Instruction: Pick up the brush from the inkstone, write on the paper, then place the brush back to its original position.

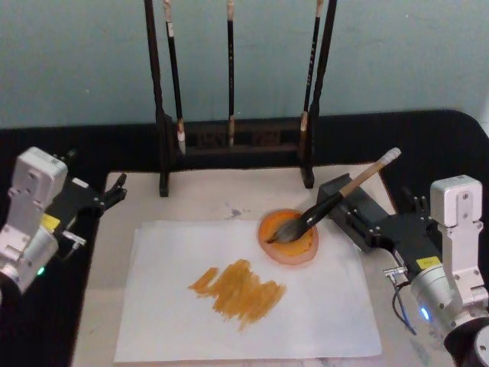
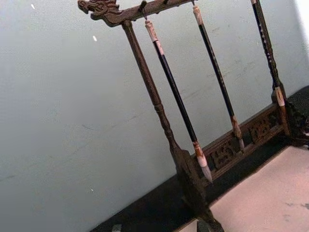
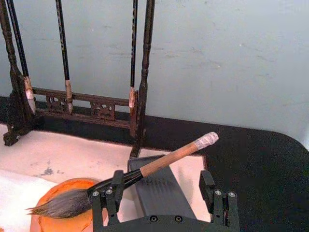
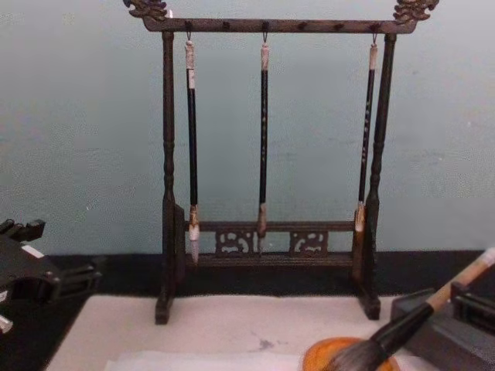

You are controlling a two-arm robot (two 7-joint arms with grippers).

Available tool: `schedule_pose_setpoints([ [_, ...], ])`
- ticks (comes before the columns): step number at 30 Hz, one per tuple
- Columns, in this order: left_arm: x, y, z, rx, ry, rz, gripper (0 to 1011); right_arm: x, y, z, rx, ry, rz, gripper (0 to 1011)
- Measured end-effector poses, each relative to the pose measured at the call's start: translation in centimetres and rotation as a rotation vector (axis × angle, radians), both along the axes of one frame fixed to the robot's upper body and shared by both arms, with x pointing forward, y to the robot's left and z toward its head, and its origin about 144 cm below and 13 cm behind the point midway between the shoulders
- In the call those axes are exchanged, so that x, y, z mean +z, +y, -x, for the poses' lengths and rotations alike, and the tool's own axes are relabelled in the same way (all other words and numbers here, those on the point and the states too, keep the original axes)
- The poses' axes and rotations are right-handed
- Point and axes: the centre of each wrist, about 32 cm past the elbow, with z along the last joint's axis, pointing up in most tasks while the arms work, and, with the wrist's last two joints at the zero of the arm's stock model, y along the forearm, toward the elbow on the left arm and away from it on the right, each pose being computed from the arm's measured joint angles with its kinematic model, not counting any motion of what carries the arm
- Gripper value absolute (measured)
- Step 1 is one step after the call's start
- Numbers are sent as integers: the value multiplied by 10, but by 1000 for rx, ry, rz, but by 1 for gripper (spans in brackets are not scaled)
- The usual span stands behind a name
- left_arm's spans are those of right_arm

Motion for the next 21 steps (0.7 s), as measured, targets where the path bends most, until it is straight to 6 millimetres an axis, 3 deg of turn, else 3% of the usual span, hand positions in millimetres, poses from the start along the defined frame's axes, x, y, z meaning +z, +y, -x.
schedule_pose_setpoints([
  [21,0,0,0,0,0,0,1010,0,0,0,0,0,0,1000],
])
